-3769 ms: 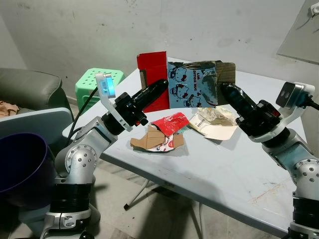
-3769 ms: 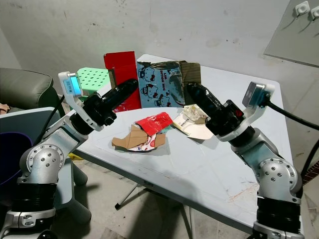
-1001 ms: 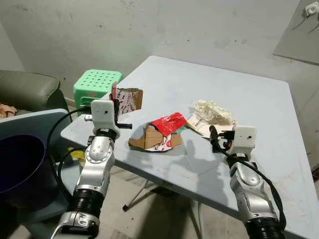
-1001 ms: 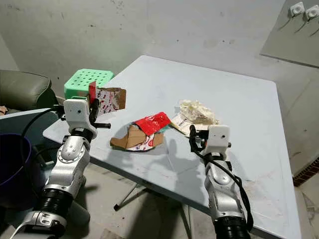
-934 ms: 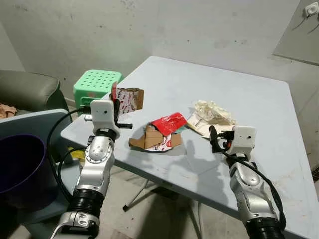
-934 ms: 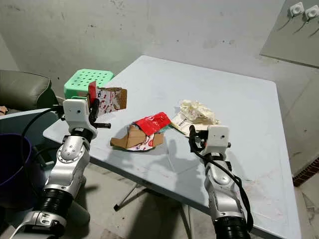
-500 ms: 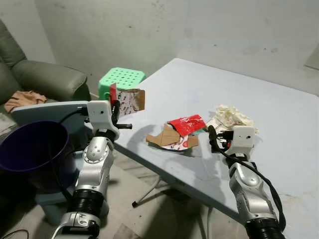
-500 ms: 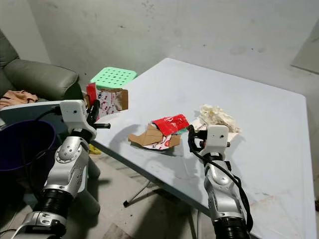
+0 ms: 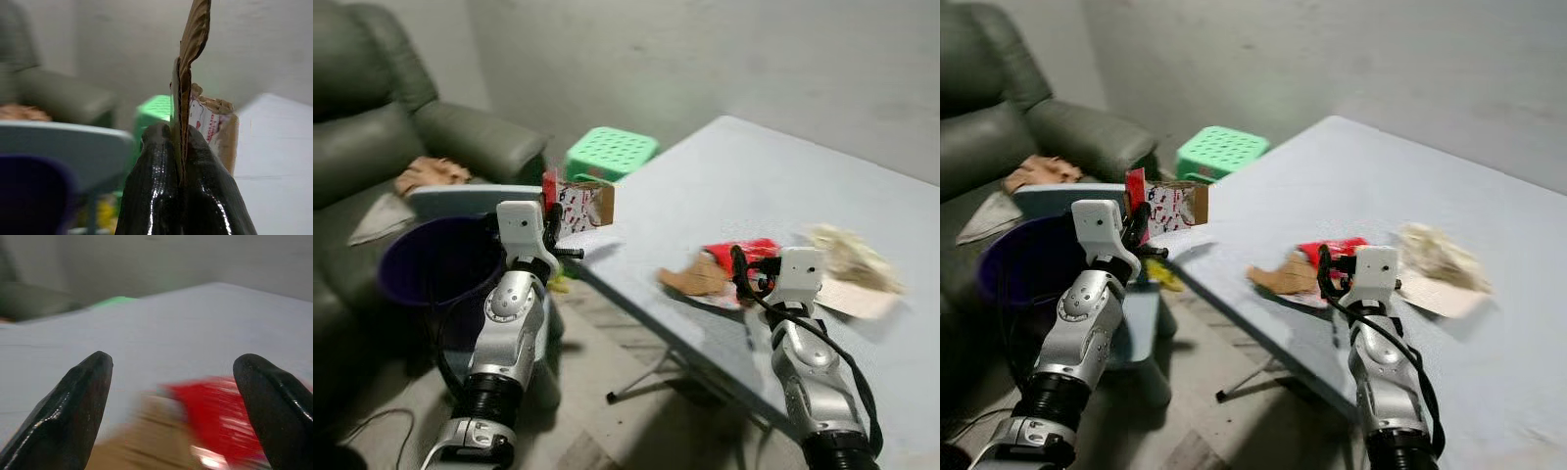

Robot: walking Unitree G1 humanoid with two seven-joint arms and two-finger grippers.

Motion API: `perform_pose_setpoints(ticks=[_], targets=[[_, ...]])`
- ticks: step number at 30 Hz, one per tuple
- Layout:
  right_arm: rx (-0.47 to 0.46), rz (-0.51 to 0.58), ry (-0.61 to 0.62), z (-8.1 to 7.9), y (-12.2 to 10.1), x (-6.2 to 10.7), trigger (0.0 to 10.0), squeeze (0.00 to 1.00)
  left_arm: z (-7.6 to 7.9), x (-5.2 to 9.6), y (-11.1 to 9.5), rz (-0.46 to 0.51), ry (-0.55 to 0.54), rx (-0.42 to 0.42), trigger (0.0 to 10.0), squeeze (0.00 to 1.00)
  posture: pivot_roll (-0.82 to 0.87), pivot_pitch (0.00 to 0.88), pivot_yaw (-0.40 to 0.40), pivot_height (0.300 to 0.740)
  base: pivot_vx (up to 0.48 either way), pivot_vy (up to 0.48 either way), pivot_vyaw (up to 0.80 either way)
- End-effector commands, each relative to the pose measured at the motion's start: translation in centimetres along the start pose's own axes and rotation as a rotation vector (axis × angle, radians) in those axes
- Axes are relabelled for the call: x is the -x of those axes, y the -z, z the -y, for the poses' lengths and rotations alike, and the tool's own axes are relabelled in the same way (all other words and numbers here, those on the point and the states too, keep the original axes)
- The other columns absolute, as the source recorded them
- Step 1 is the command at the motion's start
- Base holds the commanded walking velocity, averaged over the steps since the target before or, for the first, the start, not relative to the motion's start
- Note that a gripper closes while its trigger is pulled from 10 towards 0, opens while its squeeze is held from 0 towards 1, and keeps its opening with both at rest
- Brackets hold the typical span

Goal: Picking trash to rubbish bin

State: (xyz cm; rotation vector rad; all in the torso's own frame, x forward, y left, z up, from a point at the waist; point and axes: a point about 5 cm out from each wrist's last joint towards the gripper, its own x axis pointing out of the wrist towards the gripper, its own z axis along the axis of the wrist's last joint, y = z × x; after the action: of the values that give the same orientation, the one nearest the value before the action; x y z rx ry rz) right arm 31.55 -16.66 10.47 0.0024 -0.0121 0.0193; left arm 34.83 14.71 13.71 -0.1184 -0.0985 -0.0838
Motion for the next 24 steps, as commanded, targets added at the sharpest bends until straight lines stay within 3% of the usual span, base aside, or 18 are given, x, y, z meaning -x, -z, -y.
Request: perform_pose_setpoints(ticks=[1,12,19,24], targets=[[0.013,0.005,0.014,0.71,-0.28,0.02,10.0,0.00,0.61,-0.16,-0.39,0.013,0.014,0.010,10.0,0.00,0.01,0.000,-0.054,0.740,0.000,0.450,0.80],[0.015,0.004,0.005,0.66,-0.31,0.01,10.0,0.00,0.65,-0.22,-0.39,0.012,0.013,0.011,10.0,0.00,0.01,0.000,-0.059,0.740,0.000,0.406,0.80],[0.018,0.013,-0.006,0.60,-0.43,-0.02,10.0,0.00,0.53,-0.27,-0.24,-0.004,-0.020,0.020,10.0,0.00,0.01,0.000,-0.063,0.740,0.000,0.000,0.80],[0.005,0.019,-0.003,0.51,-0.49,-0.06,10.0,0.00,0.39,-0.30,0.00,-0.024,-0.032,0.023,10.0,0.00,0.01,0.000,-0.064,0.740,0.000,0.000,0.00]])
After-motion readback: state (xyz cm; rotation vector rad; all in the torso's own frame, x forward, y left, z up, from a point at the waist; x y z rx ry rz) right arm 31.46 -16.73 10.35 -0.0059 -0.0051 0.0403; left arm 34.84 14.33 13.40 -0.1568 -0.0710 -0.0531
